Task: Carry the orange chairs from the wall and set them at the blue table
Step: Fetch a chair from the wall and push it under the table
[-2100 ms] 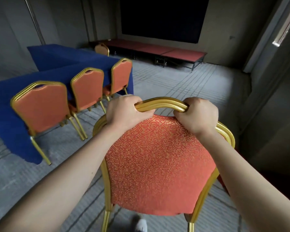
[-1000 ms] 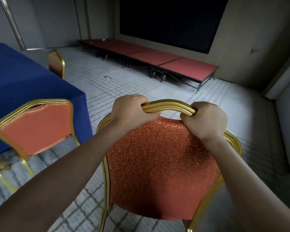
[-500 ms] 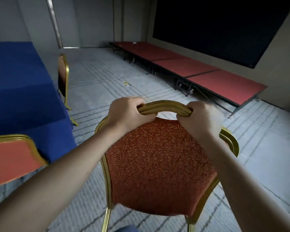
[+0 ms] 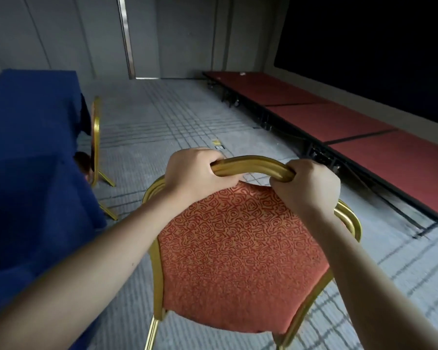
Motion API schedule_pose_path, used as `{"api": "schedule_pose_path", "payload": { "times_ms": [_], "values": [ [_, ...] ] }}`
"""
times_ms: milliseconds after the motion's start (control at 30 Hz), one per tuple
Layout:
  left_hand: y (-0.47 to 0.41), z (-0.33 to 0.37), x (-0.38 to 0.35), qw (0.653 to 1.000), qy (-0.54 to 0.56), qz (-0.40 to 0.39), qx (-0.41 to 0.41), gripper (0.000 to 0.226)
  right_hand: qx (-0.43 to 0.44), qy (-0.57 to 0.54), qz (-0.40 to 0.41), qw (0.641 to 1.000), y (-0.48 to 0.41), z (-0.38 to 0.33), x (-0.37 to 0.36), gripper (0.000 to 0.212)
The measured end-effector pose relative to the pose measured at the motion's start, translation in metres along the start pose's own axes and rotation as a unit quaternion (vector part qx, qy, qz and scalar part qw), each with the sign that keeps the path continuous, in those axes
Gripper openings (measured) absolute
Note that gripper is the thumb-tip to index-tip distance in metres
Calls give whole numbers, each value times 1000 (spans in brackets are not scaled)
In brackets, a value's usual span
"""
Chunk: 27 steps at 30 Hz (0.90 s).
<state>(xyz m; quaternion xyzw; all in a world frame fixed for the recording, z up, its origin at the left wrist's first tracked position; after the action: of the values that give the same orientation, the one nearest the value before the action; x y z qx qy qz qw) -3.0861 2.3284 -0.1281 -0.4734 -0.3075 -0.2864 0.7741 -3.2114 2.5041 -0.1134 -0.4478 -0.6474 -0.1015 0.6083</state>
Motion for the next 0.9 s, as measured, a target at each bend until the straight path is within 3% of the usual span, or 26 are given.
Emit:
{"api": "schedule_pose_path", "payload": {
  "times_ms": [400,900],
  "values": [
    [-291,-181,-140,984,-101,52,138,50,163,-57,-43,984,-399,17,-189,26],
    [-611,-466,-228,952,-176,79,237,42,320,-119,-39,939,-837,-91,-416,28]
  ]
}}
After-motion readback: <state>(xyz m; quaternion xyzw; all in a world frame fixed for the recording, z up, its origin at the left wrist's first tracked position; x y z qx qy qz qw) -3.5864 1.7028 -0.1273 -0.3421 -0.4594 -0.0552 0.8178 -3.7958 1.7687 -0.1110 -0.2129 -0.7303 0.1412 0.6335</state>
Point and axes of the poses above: each hand's wrist, its own y-axis away from the middle knuckle, its own x-axis out of the back of the hand, z = x × y, the point moved 2 cm from there along -y, towards the middle knuckle, and after that the axes turned 9 degrees about -z, right-handed, at the moved point
